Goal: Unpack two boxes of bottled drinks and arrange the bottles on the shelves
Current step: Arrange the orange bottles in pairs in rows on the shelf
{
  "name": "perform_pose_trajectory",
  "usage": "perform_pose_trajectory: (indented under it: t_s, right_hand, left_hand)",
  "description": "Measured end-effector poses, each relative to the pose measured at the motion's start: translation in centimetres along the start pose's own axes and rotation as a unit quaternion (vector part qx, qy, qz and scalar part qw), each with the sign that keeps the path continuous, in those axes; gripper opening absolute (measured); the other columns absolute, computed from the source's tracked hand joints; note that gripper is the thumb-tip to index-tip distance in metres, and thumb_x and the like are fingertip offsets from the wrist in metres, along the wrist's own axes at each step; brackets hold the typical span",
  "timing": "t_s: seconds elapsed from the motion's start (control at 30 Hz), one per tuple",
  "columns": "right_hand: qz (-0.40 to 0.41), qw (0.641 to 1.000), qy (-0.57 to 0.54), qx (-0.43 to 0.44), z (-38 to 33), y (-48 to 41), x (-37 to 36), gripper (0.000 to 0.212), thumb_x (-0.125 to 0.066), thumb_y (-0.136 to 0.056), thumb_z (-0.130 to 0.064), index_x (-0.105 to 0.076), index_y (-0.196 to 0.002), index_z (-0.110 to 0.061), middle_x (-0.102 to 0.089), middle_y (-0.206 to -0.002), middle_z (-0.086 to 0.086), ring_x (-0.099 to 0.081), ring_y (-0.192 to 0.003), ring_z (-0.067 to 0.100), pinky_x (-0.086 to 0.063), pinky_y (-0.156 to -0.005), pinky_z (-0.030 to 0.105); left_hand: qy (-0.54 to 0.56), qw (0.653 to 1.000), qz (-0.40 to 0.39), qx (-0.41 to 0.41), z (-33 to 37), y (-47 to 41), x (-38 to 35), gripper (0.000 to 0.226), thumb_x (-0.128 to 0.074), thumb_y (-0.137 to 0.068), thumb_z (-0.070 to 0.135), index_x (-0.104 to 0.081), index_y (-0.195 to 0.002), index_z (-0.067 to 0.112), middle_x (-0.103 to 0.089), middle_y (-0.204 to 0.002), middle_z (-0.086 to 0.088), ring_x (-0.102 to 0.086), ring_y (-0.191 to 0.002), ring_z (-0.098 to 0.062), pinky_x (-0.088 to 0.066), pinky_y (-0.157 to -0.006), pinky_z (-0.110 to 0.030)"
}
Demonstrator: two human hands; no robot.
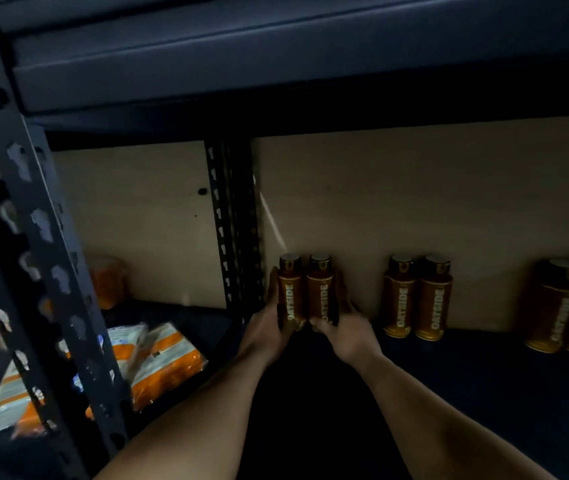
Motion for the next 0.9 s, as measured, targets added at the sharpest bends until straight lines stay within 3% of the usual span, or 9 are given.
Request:
perform_pose_trajectory:
  t_s: [0.07, 0.17, 0.3, 0.43, 0.6, 0.9]
  right_hand:
    - [-0.007, 1.0, -0.002, -0.016, 0.3, -0.3, -0.3, 0.059, -0.065, -0.098, -0.043, -0.044, -0.149, -0.021, -0.054, -0.144, 0.005, -0.054, -0.128, 0.025, -0.043, -0.105, 0.033]
    - [-0.002, 1.0, 0.005, -0.02, 0.6, -0.6, -0.5, 0.062, -0.065, -0.097, -0.047, -0.043, -0.15, -0.024, -0.053, -0.146, 0.003, -0.054, -0.129, 0.024, -0.044, -0.108, 0.035]
    - [0.018, 0.999, -0.047, 0.012, 0.1, -0.1, 0.1, 0.085, -0.071, -0.095, -0.036, -0.017, -0.161, -0.037, -0.049, -0.151, -0.002, -0.051, -0.135, 0.024, -0.044, -0.11, 0.036]
    - [0.019, 0.999, -0.029, 0.007, 0.6, -0.3, -0.1, 0.08, -0.067, -0.098, -0.029, -0.019, -0.161, -0.035, -0.049, -0.153, 0.002, -0.051, -0.136, 0.026, -0.045, -0.109, 0.035]
    - [0.019, 0.999, -0.037, 0.025, 0.3, -0.4, -0.2, 0.089, -0.067, -0.098, -0.03, -0.006, -0.161, -0.048, -0.047, -0.153, 0.002, -0.049, -0.136, 0.024, -0.044, -0.111, 0.037]
    - [0.017, 0.999, -0.026, 0.01, 0.8, -0.7, -0.4, 0.081, -0.066, -0.099, -0.031, -0.016, -0.162, -0.04, -0.045, -0.155, 0.003, -0.047, -0.139, 0.027, -0.044, -0.111, 0.038]
  left_hand:
    - [-0.014, 1.0, -0.004, 0.01, -0.4, -0.4, -0.2, 0.09, -0.062, -0.097, 0.04, 0.007, -0.153, 0.058, -0.057, -0.145, 0.001, -0.057, -0.129, -0.02, -0.045, -0.107, -0.039]
    - [-0.01, 1.0, -0.003, 0.013, -0.5, -0.6, -0.3, 0.098, -0.062, -0.098, 0.037, 0.016, -0.156, 0.048, -0.052, -0.15, -0.001, -0.053, -0.133, -0.021, -0.041, -0.108, -0.037]
    - [0.0, 1.0, 0.005, 0.014, -0.7, -0.6, -0.3, 0.092, -0.059, -0.096, 0.048, 0.013, -0.154, 0.054, -0.047, -0.154, -0.002, -0.051, -0.135, -0.024, -0.042, -0.109, -0.042]
    - [0.011, 1.0, 0.015, 0.011, -0.6, -0.4, -0.1, 0.094, -0.061, -0.095, 0.048, 0.013, -0.152, 0.058, -0.049, -0.153, -0.001, -0.052, -0.134, -0.022, -0.041, -0.11, -0.041]
    - [0.015, 0.999, 0.024, 0.02, -0.9, -0.5, 0.0, 0.093, -0.063, -0.096, 0.04, 0.008, -0.153, 0.057, -0.049, -0.153, 0.0, -0.05, -0.136, -0.021, -0.041, -0.112, -0.045]
    - [0.003, 0.999, 0.027, 0.021, -1.3, -0.7, -0.1, 0.091, -0.062, -0.098, 0.039, 0.009, -0.152, 0.058, -0.054, -0.148, -0.001, -0.053, -0.133, -0.021, -0.043, -0.109, -0.042]
Point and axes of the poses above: each hand's wrist, its own y-axis away from the middle knuckle, its own x-axis out of the back of the hand, z = x × y, the point moved 10 cm from there along -y, towards the middle knuckle
